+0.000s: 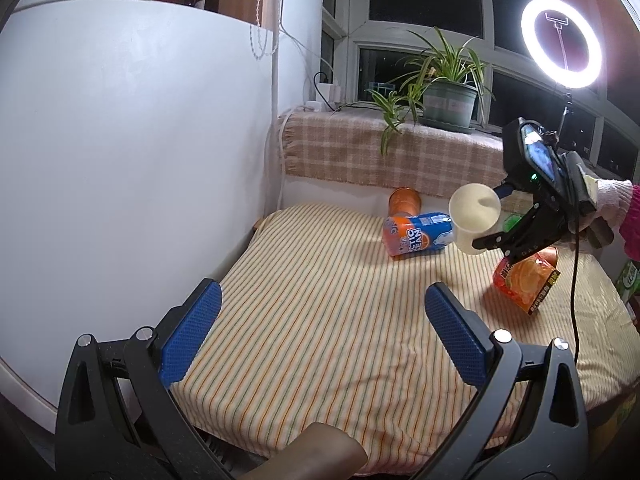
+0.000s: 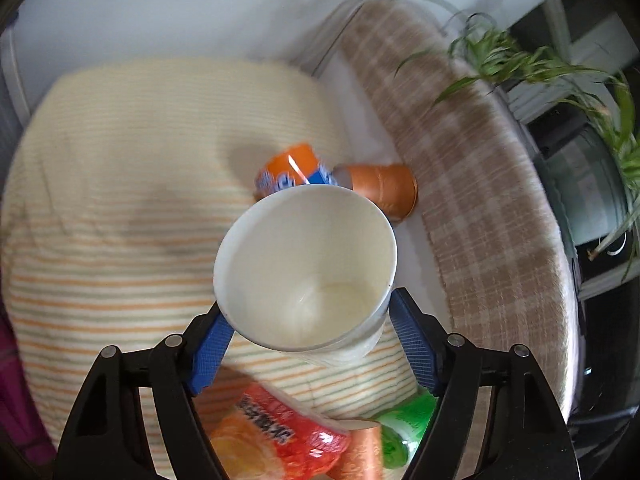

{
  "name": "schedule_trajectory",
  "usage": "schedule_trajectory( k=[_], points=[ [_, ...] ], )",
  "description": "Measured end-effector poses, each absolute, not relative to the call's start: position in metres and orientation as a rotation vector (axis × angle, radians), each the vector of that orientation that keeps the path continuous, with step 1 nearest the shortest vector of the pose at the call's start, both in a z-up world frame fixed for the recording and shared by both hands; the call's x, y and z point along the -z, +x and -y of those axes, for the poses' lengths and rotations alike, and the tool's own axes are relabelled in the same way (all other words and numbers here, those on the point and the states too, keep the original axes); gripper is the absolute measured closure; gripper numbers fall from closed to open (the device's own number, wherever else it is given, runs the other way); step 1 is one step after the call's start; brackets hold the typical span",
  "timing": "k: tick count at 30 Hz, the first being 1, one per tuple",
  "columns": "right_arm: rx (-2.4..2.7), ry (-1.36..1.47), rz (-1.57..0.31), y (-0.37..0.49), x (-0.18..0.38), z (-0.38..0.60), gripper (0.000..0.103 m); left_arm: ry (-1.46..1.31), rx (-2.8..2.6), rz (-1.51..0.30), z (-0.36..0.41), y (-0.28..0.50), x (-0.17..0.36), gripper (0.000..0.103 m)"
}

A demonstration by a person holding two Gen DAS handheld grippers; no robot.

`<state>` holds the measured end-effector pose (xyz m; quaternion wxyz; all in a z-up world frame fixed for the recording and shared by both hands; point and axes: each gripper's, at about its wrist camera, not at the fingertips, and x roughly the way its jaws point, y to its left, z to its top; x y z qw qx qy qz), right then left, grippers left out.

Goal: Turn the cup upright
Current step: 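Lift the white cup with the right gripper and rotate it upright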

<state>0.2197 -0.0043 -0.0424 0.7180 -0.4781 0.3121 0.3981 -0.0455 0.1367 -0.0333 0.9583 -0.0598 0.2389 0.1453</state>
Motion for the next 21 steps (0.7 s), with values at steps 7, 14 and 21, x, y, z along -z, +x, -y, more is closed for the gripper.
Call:
schedule_trajectory(
  k=[7, 14, 21],
  points=[
    [-0.929, -0.784, -0.655, 0.182, 0.011, 0.025, 0.027, -0.108, -0.292, -0.469, -0.131, -0.050, 0.029, 0.000],
    [-0.998, -0.433, -0.736, 0.152, 0.013, 0.054, 0.028, -0.103, -0.275, -0.465, -0.130, -0.054, 0.030, 0.000],
    [-1.027, -0.082, -0.961, 0.144, 0.044, 0.078, 0.028, -0.103, -0.258, -0.475, -0.127, -0.057, 0.032, 0.000]
  ],
)
